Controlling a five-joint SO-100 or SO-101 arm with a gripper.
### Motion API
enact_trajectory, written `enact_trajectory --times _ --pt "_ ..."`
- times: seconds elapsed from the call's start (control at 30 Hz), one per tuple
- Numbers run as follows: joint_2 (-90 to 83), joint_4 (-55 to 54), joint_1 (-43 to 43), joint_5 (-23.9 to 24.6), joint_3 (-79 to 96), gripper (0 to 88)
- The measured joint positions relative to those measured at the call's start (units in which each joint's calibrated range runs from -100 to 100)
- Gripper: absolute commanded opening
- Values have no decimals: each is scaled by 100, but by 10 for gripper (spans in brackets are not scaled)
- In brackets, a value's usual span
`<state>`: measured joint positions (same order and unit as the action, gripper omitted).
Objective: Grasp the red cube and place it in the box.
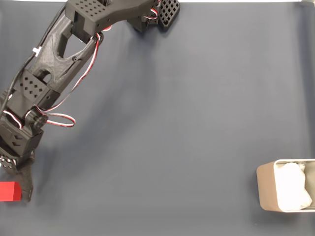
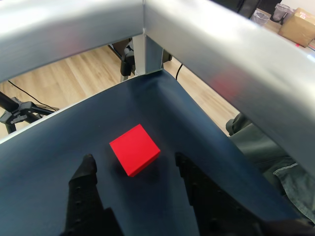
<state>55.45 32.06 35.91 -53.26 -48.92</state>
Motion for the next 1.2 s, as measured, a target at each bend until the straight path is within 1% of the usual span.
enact_trajectory --times 0.3,1.2 --pt "321 -167 -82 -5 -316 382" --pt "825 -167 -185 -5 -931 378"
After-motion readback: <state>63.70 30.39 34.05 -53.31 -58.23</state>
